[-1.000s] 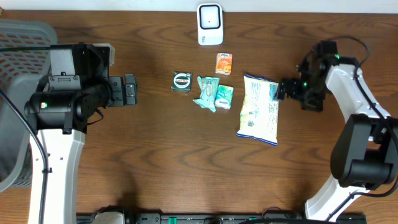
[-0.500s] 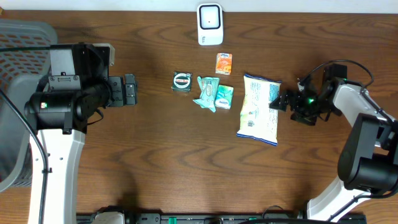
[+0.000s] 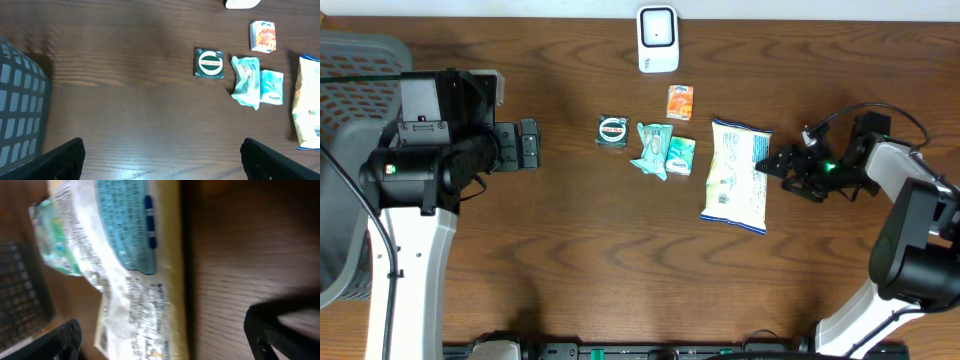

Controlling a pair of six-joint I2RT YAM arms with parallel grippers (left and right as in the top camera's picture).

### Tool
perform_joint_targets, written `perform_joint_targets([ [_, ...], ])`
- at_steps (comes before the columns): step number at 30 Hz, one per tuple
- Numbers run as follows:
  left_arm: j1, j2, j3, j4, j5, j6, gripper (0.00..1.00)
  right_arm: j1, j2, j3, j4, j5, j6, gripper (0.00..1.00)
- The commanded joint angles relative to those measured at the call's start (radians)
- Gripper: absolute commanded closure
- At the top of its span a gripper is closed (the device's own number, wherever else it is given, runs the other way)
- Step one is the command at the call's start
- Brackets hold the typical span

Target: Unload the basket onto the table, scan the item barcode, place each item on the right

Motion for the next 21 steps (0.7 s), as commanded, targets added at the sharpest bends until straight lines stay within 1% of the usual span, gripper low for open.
perform_joint_targets([
  [1, 0.005, 0.002, 0.007, -0.002, -0.006, 0.013, 0.02, 0.005, 0.081, -0.012, 0.007, -0.063, -0.035, 0.01],
  [5, 0.005, 0.002, 0.007, -0.002, -0.006, 0.013, 0.02, 0.015, 0.186, -0.012, 0.015, -0.117, -0.047, 0.03],
  [8, 0.005, 0.002, 0.007, -0.002, -0.006, 0.013, 0.02, 0.027, 0.262, -0.012, 0.015, -0.173, -0.086, 0.10],
  [10, 0.005, 0.002, 0.007, -0.002, -0.006, 0.013, 0.02, 0.036, 0.300, -0.012, 0.015, -0.205, -0.107, 0.17],
  [11, 0.005, 0.002, 0.007, -0.002, -0.006, 0.013, 0.02, 0.040, 0.313, -0.012, 0.017, -0.206, -0.106, 0.18],
  [16, 0.005, 0.002, 0.007, -0.002, -0.006, 0.013, 0.02, 0.056, 0.320, -0.012, 0.039, -0.208, -0.098, 0.29],
  [19, 0.005, 0.002, 0.007, -0.002, -0.006, 0.013, 0.02, 0.065, 0.320, -0.012, 0.061, -0.209, -0.074, 0.29],
  [21, 0.005, 0.002, 0.007, -0.002, -0.006, 0.013, 0.02, 0.066, 0.320, -0.012, 0.072, -0.208, -0.048, 0.23],
])
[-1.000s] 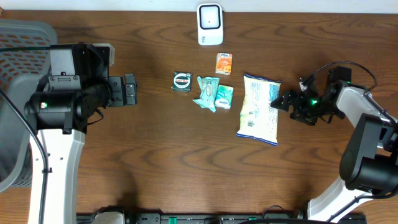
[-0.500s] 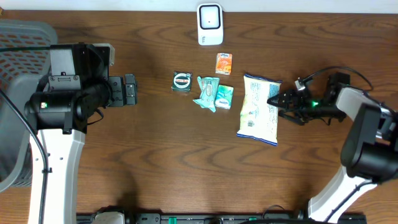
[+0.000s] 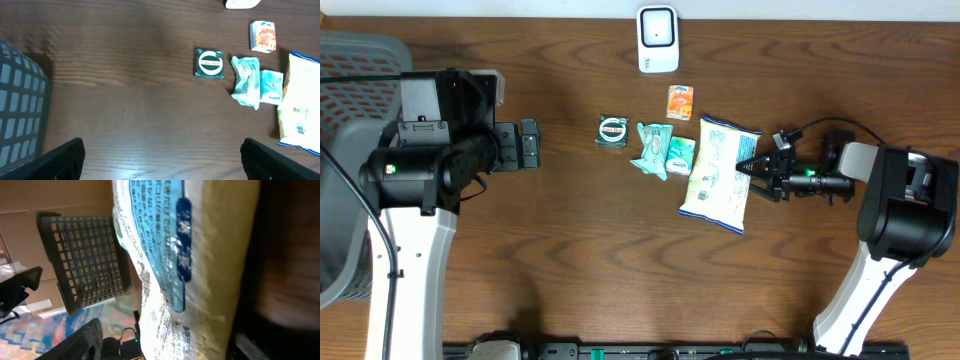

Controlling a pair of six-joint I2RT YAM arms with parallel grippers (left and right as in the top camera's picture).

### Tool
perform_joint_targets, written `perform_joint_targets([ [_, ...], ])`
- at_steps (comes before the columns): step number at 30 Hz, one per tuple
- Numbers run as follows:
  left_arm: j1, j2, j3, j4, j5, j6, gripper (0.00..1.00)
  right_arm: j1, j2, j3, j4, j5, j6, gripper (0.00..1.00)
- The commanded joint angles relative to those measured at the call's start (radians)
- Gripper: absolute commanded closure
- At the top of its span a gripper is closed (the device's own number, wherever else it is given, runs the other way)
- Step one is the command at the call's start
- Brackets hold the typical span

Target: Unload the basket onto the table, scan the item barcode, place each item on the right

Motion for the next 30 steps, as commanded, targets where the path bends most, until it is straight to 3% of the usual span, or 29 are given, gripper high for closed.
perform_joint_targets([
  [1, 0.005, 0.002, 0.007, -0.002, -0.006, 0.013, 0.02, 0.012, 0.067, -0.032, 0.027, 0.240, 0.058, 0.21],
  [11, 0.005, 0.002, 0.007, -0.002, -0.006, 0.013, 0.02, 0.051, -0.068, -0.022, 0.019, 0.466, 0.232, 0.20],
  [18, 0.005, 0.002, 0.007, -0.002, -0.006, 0.013, 0.02, 0.188, -0.100, -0.022, 0.048, 0.587, 0.378, 0.13],
  [23, 0.005, 0.003, 0.007, -0.002, -0.006, 0.013, 0.02, 0.306, -0.078, -0.026, 0.126, 0.684, 0.491, 0.15],
  [26, 0.005, 0.003, 0.007, -0.002, -0.006, 0.013, 0.02, 0.356, -0.074, -0.026, 0.188, 0.684, 0.530, 0.26],
  [29, 0.005, 0.003, 0.007, -0.002, -0.006, 0.013, 0.02, 0.392, -0.074, -0.026, 0.251, 0.683, 0.581, 0.56],
  [30, 0.005, 0.003, 0.007, -0.002, -0.006, 0.013, 0.02, 0.400, -0.074, -0.026, 0.267, 0.683, 0.595, 0.79],
])
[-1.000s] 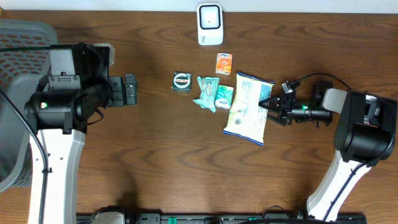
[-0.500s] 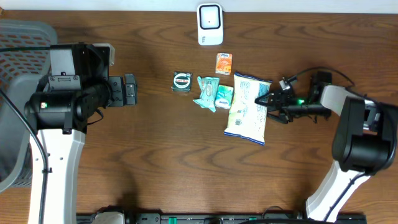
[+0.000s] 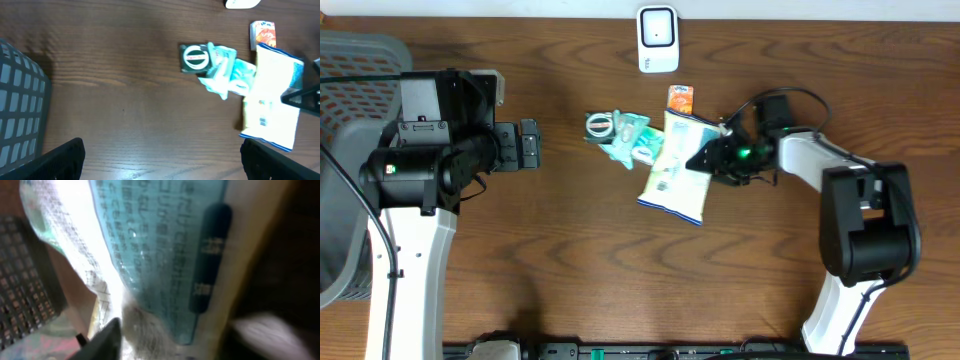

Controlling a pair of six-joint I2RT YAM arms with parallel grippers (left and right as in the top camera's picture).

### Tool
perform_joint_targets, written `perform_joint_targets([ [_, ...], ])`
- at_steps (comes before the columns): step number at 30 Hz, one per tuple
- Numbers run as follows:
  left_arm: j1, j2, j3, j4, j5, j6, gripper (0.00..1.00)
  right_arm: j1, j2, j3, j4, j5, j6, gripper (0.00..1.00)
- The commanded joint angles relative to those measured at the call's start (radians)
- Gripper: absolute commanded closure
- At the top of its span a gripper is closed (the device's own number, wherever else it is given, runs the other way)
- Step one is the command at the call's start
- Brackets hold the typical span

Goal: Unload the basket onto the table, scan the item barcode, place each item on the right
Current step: 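Hold the snack bag up in front of the white scanner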

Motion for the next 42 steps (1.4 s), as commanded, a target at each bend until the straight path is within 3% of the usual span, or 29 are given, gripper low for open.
perform_joint_targets([
  [1, 0.005, 0.003, 0.007, -0.002, -0.006, 0.013, 0.02, 0.031, 0.070, -0.044, 0.023, 0.206, 0.091, 0.99],
  [12, 0.005, 0.003, 0.007, -0.002, -0.006, 0.013, 0.02, -0.031, -0.003, -0.041, 0.142, -0.134, 0.045, 0.99],
  [23, 0.005, 0.003, 0.007, -0.002, -0.006, 0.013, 0.02, -0.039, -0.360, -0.041, 0.142, -0.138, 0.002, 0.99],
  [29, 0.005, 0.003, 0.007, -0.002, -0.006, 0.013, 0.02, -0.038, -0.537, -0.041, 0.261, -0.124, 0.085, 0.99],
  [35, 0.005, 0.003, 0.007, -0.002, -0.006, 0.013, 0.02, -0.038, -0.624, -0.041, 0.448, -0.069, 0.267, 0.99],
  [42, 0.005, 0.003, 0.007, -0.002, -0.006, 0.013, 0.02, -0.038, -0.638, -0.041, 0.544, -0.071, 0.282, 0.99],
])
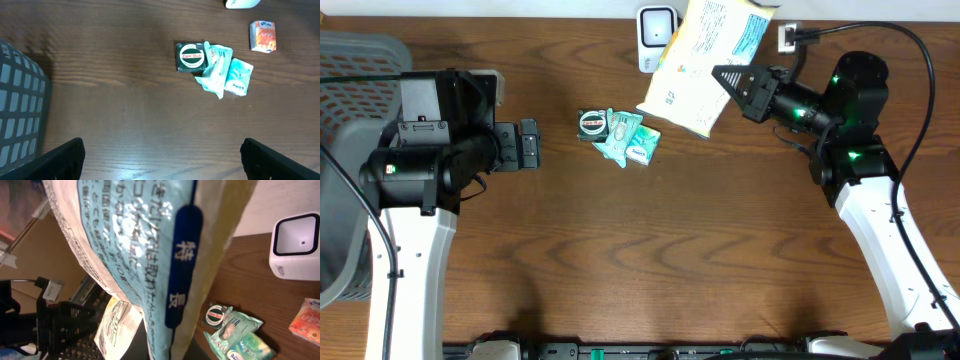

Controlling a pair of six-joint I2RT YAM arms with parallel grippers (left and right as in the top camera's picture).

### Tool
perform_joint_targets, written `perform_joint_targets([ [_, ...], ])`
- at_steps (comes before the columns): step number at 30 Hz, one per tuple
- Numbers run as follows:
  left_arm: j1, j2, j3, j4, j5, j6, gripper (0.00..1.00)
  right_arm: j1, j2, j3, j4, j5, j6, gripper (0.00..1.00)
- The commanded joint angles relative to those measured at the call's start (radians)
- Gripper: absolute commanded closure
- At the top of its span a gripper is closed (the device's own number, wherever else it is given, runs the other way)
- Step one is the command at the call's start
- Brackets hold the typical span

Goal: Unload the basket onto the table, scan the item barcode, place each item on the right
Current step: 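Hold the snack bag up in front of the white scanner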

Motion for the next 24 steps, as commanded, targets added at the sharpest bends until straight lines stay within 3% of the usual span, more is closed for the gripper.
perform_joint_targets([
  [1, 0.005, 0.003, 0.007, -0.002, -0.006, 0.013, 0.02, 0.002, -0.015, 0.011, 0.006, -0.001, 0.034, 0.99],
  [24, 0.005, 0.003, 0.007, -0.002, -0.006, 0.013, 0.02, 0.002, -0.013, 0.010, -0.055, -0.082, 0.002, 0.99],
])
